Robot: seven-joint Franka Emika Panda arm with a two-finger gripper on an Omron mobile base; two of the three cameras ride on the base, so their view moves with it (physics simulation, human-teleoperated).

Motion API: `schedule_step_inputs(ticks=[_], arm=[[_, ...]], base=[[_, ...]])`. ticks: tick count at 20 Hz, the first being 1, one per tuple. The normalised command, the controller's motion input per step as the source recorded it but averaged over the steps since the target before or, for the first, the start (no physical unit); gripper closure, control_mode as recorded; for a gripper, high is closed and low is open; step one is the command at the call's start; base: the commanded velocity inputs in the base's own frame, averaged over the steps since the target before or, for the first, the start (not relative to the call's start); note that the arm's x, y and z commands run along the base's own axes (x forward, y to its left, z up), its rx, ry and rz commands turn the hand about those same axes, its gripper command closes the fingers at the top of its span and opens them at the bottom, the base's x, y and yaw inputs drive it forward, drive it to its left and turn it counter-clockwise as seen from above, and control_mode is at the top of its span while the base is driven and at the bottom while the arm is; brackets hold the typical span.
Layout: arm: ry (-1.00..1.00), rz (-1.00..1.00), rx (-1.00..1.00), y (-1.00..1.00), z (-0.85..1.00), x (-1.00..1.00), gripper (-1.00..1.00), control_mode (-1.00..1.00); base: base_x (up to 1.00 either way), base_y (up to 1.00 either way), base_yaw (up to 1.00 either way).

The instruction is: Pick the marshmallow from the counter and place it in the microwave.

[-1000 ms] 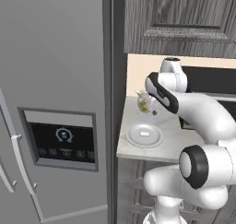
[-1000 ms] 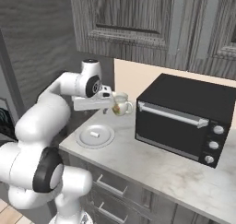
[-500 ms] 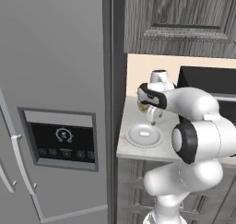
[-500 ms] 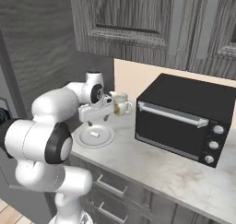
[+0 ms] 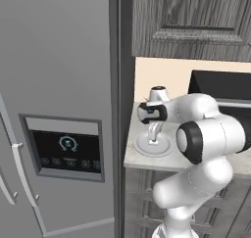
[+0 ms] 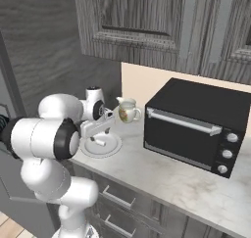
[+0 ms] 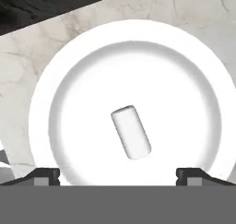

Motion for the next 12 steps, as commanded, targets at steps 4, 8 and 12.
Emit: schedule_step_inputs(ticks=[4, 8, 12], arm=[[0.00, 0.00, -0.01, 0.08, -0.57, 0.57, -1.00, -1.00], [0.00, 0.00, -0.03, 0.04, -0.54, 0.45, -1.00, -1.00], [-0.03, 0.00, -0.03, 0.00, -0.30, 0.10, -1.00, -1.00]], base=[[0.00, 0.00, 0.00], [0.00, 0.00, 0.00], [0.00, 0.00, 0.00]])
